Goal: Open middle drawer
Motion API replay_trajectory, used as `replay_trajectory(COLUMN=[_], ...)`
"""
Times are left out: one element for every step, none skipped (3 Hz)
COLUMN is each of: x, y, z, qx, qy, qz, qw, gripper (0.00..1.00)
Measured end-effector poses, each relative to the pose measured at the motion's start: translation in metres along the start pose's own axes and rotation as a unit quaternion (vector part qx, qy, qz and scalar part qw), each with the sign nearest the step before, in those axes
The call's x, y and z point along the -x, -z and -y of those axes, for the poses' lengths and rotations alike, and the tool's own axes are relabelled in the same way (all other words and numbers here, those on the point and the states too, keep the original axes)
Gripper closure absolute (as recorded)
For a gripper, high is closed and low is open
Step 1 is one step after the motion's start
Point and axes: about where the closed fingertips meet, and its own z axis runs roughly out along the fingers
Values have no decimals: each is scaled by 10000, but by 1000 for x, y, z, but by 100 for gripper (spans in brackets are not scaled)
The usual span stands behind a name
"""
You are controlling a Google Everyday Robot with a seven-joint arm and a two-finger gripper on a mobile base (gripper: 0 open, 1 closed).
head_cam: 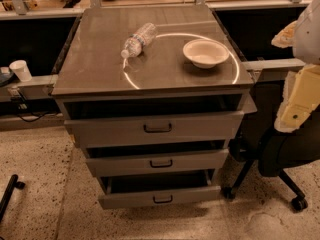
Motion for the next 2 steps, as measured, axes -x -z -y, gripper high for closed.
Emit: replay_trajectory(x=[0, -3], y=[0, -17], z=[0, 3], qx=[0, 70], qy=[0, 78], qz=[0, 295], qw=[10000, 9995], gripper=[0, 0])
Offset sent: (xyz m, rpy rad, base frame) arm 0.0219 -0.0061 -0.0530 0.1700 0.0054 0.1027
